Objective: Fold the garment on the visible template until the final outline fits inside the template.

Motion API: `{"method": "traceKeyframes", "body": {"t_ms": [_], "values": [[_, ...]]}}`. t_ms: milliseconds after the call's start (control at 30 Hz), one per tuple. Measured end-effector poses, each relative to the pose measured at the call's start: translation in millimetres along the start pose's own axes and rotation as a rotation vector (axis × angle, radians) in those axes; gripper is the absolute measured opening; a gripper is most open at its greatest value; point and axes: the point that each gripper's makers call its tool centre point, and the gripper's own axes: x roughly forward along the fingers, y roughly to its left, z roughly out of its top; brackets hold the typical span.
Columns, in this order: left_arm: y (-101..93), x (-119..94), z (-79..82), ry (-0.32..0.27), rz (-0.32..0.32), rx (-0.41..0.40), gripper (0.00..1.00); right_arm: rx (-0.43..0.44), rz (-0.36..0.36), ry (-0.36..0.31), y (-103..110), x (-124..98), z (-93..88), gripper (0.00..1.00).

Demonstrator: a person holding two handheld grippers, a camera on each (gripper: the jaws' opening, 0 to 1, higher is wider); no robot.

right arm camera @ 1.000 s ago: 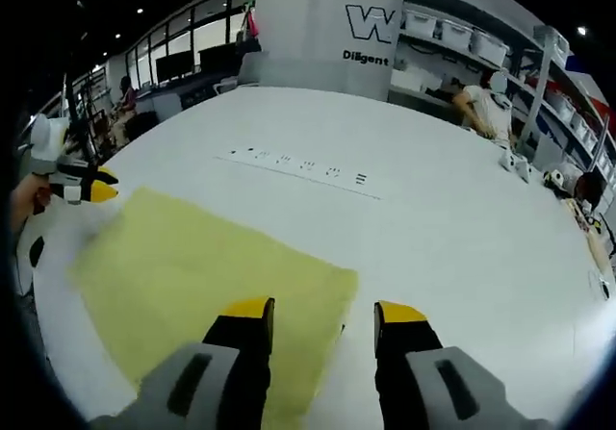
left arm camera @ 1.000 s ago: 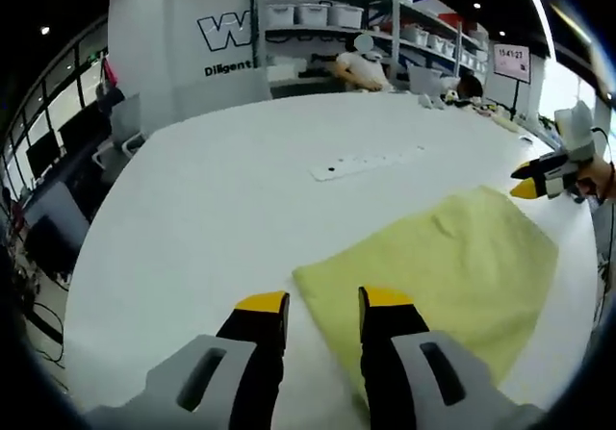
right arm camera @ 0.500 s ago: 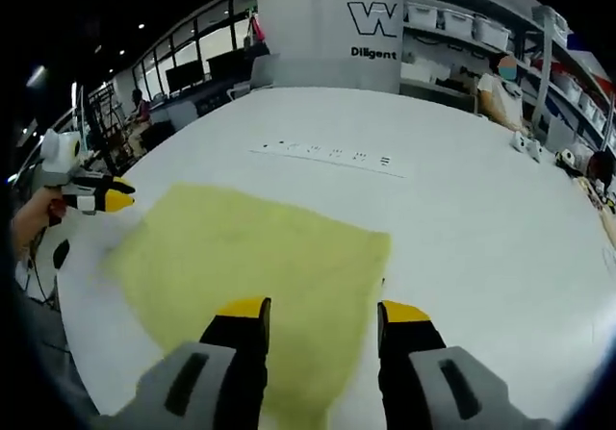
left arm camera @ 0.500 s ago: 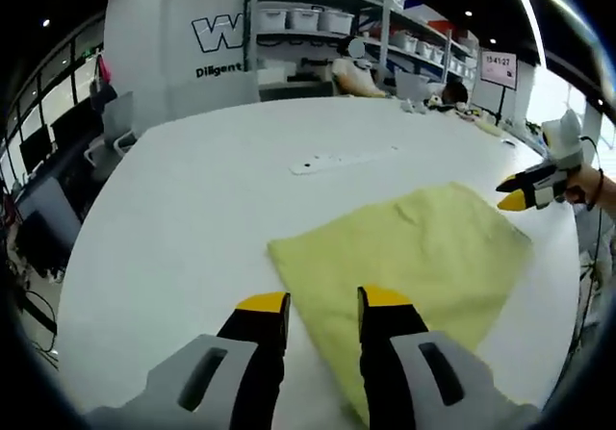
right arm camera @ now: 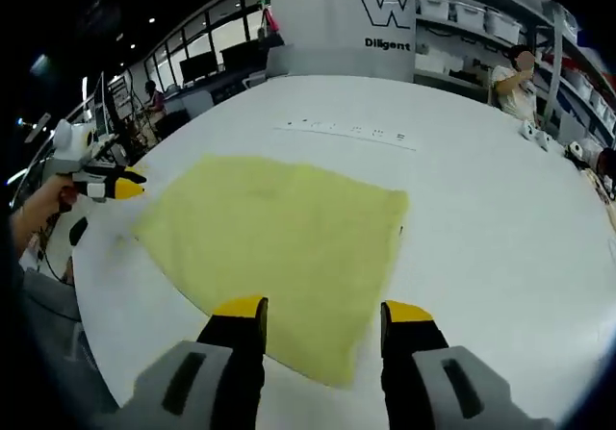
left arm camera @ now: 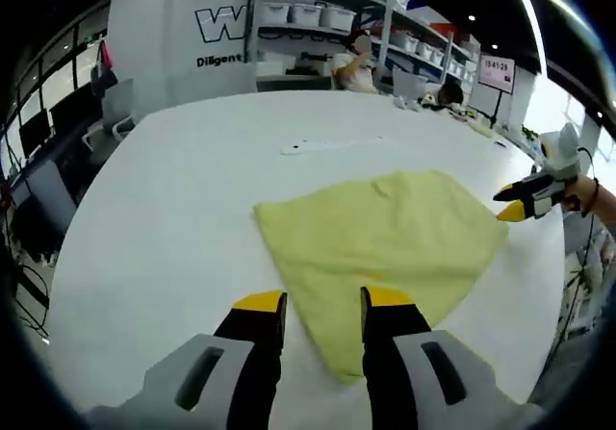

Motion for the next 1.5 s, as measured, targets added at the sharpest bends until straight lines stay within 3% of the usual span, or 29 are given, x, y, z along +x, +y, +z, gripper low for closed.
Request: {"method": "traceKeyframes", "body": {"t_ms": [500,967,1100,1400,1500], "values": [[-8.9,-16.0,-28.0,0.032,-0.026,0.036,0.34,-0.018,0.037,0.008,11.1,-10.8,-24.6,0.43],[-8.8,-16.3,-53.9,0.05,-0.024,-0.053,0.33,-0.02,0.036,0.027,9.6,-12.7,-48.4,0.37],[-9.0,-18.1,-55.8,0.051,-0.032,-0.04,0.32,-0.03,0.025,0.018,4.8,-11.6,-51.7,0.24],[-12.4,-16.1,-61.8,0.067,-0.049,-0.025,0.28,-0.069,-0.016,0.022,-5.0,-9.6,-57.6,0.04],[-13.4,-14.4,-61.9,0.071,-0.052,-0.022,0.28,-0.068,-0.014,0.017,-5.8,-9.3,-57.1,0.03]]}}
